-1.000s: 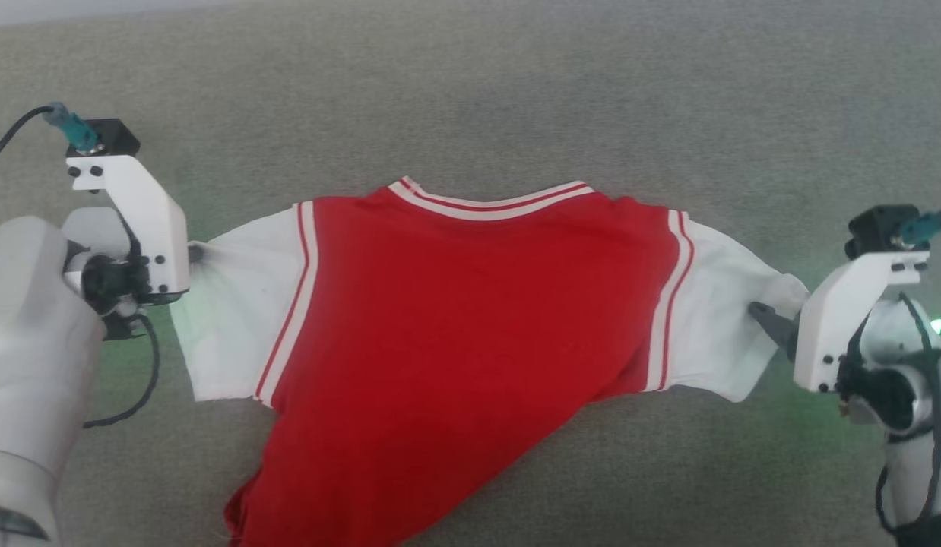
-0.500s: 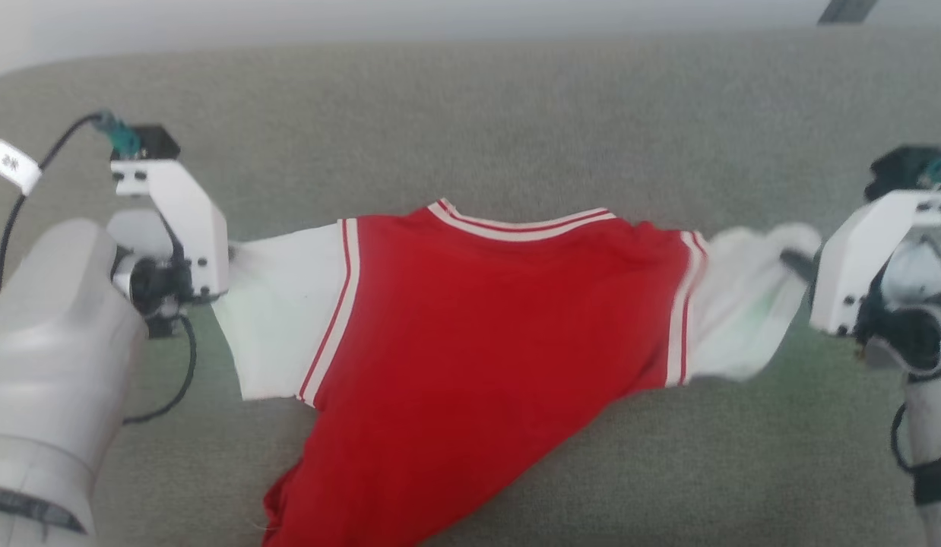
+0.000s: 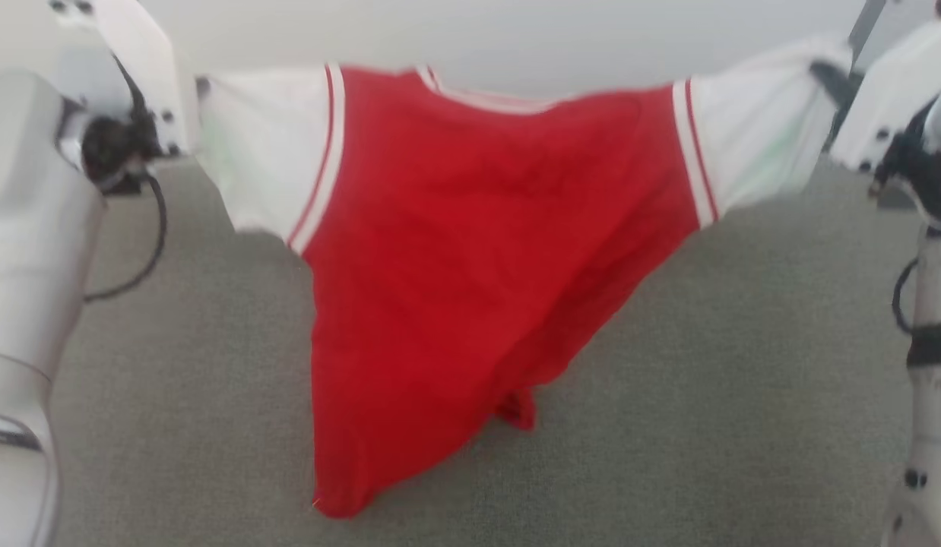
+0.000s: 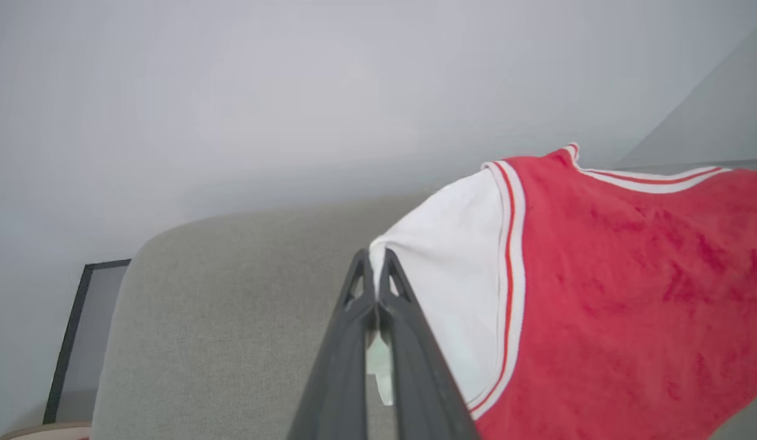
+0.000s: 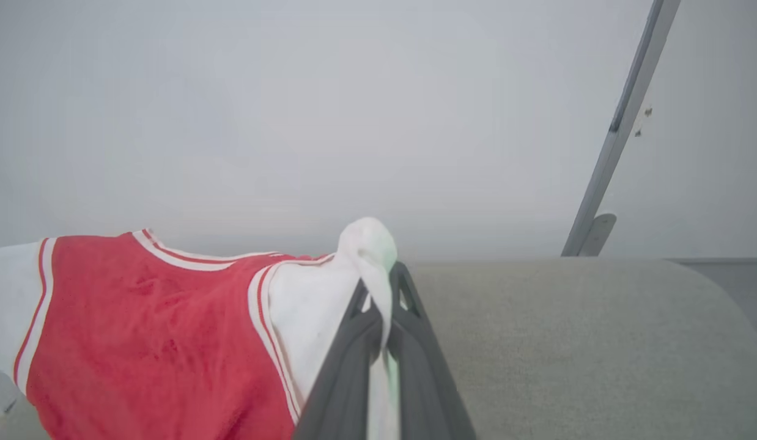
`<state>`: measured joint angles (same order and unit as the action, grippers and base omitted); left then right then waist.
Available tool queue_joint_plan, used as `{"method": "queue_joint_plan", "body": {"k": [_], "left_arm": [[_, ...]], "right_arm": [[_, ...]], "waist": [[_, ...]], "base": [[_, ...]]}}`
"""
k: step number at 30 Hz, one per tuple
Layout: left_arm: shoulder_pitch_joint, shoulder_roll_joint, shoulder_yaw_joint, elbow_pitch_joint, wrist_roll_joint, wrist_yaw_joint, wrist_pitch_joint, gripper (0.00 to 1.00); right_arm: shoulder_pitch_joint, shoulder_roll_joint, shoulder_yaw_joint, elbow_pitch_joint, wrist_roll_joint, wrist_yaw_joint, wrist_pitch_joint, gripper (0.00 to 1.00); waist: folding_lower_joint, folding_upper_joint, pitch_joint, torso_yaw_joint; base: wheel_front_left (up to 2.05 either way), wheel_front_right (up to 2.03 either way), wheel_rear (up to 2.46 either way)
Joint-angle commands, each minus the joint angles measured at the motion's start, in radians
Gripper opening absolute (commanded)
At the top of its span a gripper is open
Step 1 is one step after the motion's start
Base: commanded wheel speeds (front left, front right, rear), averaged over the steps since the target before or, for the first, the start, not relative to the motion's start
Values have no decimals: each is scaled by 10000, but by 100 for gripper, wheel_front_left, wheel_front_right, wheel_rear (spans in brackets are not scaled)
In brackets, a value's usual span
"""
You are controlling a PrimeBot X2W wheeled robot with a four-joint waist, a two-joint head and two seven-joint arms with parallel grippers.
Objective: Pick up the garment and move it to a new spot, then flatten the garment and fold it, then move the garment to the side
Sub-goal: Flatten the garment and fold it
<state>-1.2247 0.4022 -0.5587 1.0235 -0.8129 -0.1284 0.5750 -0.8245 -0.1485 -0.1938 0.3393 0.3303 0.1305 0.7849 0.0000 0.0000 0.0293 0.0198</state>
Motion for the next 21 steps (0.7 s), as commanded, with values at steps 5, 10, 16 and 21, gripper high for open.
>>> {"method": "queue_joint_plan", "body": {"k": [5, 10, 16, 21], "left_arm": [[-1000, 220, 167, -38, 0, -20, -282, 0], [-1628, 307, 129, 64, 97, -19, -340, 0], [-2057, 275, 53, 66, 122, -18, -639, 0], [-2543, 268, -71, -231, 446, -18, -2154, 0]], "right_arm": [[-1342, 194, 6, 697, -341, 4, -608, 0], [-2370, 270, 93, 1420, -418, 4, -951, 0], [-3202, -7, 685, 2146, -578, 4, -1644, 0], [-4021, -476, 1620, 2904, -728, 4, -3345, 0]], "waist": [[0, 0, -518, -51], [0, 0, -612, -92], [0, 0, -406, -130], [0, 0, 438, -224]], "base": [[0, 0, 0], [0, 0, 0], [0, 0, 0], [0, 0, 0]]}}
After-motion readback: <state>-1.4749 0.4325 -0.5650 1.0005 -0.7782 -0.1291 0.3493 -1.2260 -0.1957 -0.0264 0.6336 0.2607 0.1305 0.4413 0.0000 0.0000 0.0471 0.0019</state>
